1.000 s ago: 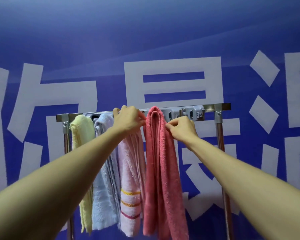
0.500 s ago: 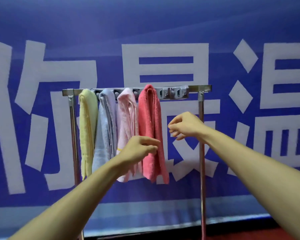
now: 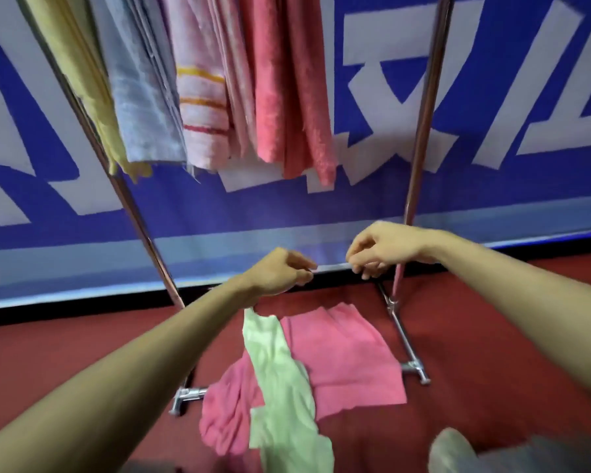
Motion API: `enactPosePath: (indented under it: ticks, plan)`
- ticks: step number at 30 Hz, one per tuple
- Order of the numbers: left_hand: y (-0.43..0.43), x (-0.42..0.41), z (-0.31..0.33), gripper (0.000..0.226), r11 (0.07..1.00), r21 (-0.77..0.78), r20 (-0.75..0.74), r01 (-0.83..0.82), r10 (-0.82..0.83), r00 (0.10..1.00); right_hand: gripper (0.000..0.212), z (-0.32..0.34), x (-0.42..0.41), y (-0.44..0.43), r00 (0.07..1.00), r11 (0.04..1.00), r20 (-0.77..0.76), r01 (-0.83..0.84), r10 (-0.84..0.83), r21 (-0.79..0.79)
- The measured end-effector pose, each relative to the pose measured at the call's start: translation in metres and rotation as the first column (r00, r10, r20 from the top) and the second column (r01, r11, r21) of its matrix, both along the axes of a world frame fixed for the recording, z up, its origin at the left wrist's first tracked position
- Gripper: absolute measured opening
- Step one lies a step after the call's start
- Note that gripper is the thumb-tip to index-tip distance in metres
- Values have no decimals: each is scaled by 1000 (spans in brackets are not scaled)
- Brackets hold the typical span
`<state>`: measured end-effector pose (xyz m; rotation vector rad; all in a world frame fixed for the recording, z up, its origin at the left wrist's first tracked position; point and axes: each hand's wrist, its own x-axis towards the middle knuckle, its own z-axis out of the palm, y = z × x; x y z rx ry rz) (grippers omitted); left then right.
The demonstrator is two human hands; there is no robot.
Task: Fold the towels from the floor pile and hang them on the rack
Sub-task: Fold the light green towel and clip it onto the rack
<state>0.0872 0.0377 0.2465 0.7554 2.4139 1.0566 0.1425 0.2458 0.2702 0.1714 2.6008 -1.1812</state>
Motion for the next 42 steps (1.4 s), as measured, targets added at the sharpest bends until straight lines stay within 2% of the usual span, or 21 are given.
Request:
enactPosePath:
  ticks: [5,8,12,15,20,22,25,27,29,33,38,42]
  plan:
    - [2,-16,-91,23,999,-46,184,-12,21,983,13,-106,-18,13,989,996,122,85,-82,-19]
    - [-1,-22,-140,25,996,-79,256,-50,69,964,22,-163,-23,11,964,992,240,126,-118,-20]
    - [-17,-18,-217,25,981,-158,356,-114,164,920,14,-242,-16,-11,931,982,328,185,-161,-44]
    - [-34,-8,-277,29,953,-284,383,-107,215,898,21,-298,-4,-34,883,975,444,208,-153,-77]
    - [-66,9,-335,37,888,-438,322,-142,302,897,26,-363,7,-75,795,969,593,228,-126,-99]
    - [-76,12,-344,38,863,-464,283,-200,358,890,27,-377,10,-87,798,980,591,190,-116,-65]
    - [-97,10,-362,17,827,-484,223,-287,434,873,24,-396,14,-101,800,991,586,122,-127,48]
    - [-110,8,-375,23,798,-499,174,-338,474,863,15,-403,19,-106,791,988,591,133,-155,81]
    - [-118,9,-383,29,770,-502,163,-393,531,832,17,-408,22,-108,780,984,602,162,-173,73]
    - [-116,10,-389,20,777,-446,128,-445,547,827,19,-407,24,-107,773,987,620,162,-135,13]
    - [-105,3,-382,16,799,-420,176,-431,537,825,29,-387,15,-105,763,988,641,145,-81,-49]
    - [-101,-4,-362,15,823,-418,217,-385,502,837,32,-359,0,-105,797,983,602,148,-53,-110]
